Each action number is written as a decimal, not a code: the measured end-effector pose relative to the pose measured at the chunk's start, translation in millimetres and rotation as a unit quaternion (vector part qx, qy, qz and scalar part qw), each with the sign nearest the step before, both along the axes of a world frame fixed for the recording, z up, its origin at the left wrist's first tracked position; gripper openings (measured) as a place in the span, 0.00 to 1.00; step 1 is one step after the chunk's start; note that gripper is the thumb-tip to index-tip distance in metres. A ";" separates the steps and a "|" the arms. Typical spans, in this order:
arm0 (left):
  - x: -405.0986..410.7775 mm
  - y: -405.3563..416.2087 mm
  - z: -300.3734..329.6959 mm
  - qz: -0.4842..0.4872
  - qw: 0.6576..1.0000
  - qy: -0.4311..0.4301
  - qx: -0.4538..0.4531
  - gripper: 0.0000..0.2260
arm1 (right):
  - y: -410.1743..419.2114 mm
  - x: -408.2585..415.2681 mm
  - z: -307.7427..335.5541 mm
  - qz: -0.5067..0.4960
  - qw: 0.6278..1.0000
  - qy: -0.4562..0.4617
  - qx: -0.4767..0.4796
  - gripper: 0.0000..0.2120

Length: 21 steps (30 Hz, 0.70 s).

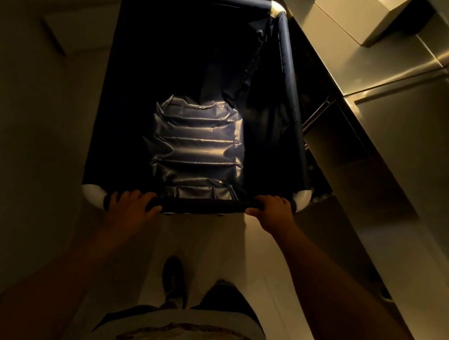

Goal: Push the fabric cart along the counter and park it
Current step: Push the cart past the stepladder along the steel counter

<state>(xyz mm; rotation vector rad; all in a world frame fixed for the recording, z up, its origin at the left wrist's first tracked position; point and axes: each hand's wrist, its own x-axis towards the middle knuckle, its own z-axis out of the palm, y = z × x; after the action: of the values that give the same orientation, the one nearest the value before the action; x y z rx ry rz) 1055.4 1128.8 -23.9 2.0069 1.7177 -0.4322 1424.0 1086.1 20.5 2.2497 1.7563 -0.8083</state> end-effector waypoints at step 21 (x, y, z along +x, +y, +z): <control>-29.8 -101.0 -15.0 0.019 1.000 0.005 -0.013 0.24 | -133.2 -23.0 -28.7 -0.002 0.999 0.017 0.032 0.23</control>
<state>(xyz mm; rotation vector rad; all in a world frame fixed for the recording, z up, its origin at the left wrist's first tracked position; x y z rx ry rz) 1025.6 1027.8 -39.0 1.9533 1.7440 -0.4500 1401.0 952.9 -8.3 2.2937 1.8195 -0.8076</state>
